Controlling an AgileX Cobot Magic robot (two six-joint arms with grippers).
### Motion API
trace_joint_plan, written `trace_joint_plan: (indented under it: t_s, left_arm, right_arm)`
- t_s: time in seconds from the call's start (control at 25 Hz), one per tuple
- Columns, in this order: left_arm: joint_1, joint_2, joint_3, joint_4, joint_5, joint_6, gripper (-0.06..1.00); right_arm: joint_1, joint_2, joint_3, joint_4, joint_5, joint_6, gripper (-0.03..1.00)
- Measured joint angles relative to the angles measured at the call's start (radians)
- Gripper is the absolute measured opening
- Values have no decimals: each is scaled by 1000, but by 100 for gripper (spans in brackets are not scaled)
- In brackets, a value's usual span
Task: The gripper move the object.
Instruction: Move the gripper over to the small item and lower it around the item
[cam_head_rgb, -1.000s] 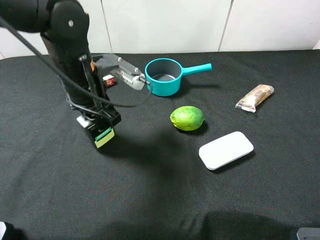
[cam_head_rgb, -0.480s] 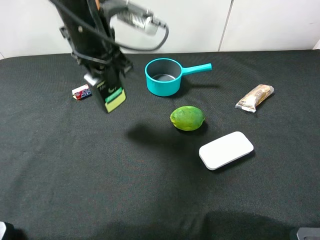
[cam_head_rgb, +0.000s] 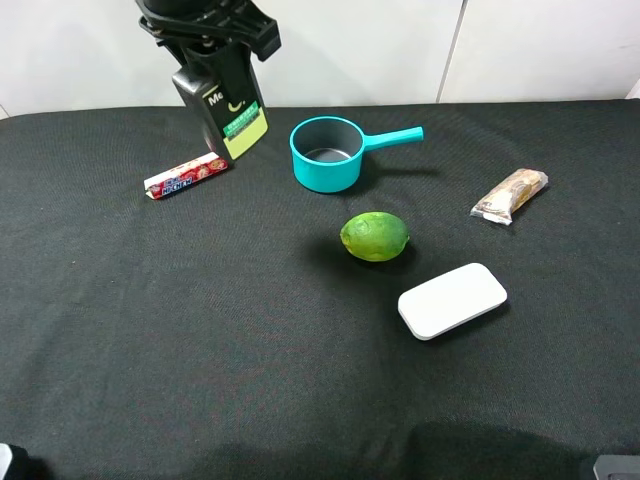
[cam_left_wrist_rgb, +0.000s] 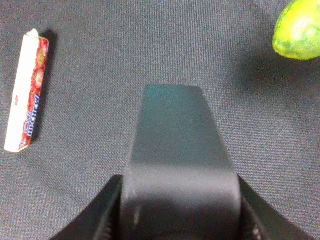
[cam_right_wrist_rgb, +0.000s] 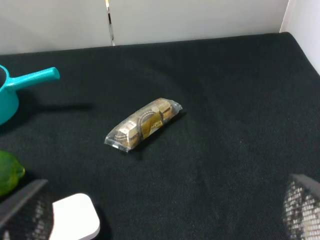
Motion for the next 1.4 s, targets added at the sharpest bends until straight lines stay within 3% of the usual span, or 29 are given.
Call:
trace_joint_plan:
  t_s: [0.92,1.4]
  left_arm:
    - [151,0,-2,4,4,-1,41]
    - [329,0,-2,8,4,-2,41]
  right_arm:
    - [0,0,0,10,0,0,69]
    - [0,0,0,10,0,0,69]
